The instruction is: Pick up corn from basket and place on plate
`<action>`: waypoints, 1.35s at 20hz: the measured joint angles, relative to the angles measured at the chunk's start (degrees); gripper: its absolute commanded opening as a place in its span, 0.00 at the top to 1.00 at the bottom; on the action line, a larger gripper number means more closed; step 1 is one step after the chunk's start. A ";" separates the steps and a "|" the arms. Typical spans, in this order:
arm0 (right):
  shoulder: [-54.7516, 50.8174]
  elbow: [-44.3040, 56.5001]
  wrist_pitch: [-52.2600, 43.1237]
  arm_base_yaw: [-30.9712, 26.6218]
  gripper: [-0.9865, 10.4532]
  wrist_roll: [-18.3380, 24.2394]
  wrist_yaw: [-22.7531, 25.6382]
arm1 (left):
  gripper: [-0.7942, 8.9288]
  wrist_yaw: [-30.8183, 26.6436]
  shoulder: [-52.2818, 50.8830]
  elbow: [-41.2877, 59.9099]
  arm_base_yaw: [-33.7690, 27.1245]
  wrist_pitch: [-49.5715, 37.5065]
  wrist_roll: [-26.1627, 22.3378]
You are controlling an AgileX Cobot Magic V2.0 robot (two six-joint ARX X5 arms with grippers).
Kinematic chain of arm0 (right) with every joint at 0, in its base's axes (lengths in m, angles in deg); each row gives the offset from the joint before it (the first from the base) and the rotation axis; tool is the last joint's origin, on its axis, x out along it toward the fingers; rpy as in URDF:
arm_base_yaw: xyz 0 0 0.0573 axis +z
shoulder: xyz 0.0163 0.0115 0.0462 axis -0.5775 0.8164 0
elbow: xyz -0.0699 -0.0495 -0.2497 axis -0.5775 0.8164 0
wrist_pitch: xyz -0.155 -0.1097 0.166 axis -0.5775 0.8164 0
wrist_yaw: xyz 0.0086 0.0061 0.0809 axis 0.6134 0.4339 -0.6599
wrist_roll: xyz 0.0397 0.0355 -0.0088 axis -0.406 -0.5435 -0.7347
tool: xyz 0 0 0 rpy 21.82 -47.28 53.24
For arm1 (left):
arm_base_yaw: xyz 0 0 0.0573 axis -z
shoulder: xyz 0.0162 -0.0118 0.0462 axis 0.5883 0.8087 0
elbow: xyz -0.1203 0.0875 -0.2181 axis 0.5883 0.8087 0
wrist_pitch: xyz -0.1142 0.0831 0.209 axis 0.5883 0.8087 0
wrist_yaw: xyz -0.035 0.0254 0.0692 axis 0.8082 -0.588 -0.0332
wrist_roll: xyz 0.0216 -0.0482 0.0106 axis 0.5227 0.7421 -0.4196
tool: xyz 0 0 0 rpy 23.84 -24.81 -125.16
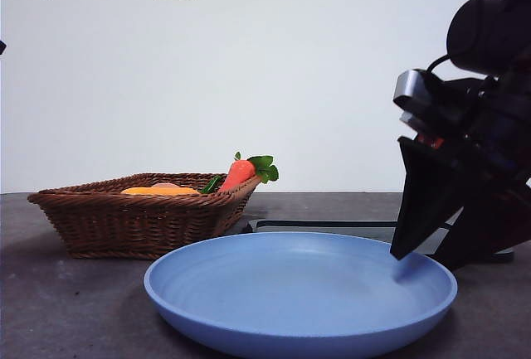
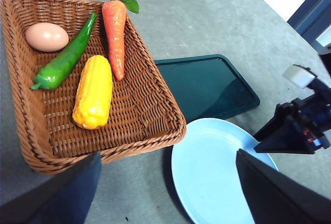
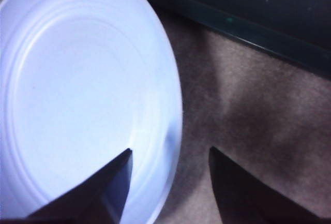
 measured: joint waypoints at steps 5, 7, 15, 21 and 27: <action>2.36 0.00 -0.28 0.09 0.84 -0.37 0.00 | 0.48 0.00 0.39 0.00 0.00 0.00 0.00; 2.38 0.00 -0.31 0.09 0.91 -0.68 -0.11 | 0.48 0.00 0.74 0.00 0.00 0.00 0.00; -0.33 -0.35 1.40 0.09 0.91 -3.65 -0.09 | 0.50 -0.07 6.99 -3.52 0.59 -1.31 -0.42; -14.43 -0.85 8.55 -1.55 0.91 -3.93 0.17 | 0.50 -5.90 21.35 -13.07 5.03 -1.70 -5.07; -28.37 -0.85 14.86 -5.81 0.91 -4.13 0.20 | 0.50 -13.99 40.87 -22.99 9.55 -1.57 -11.28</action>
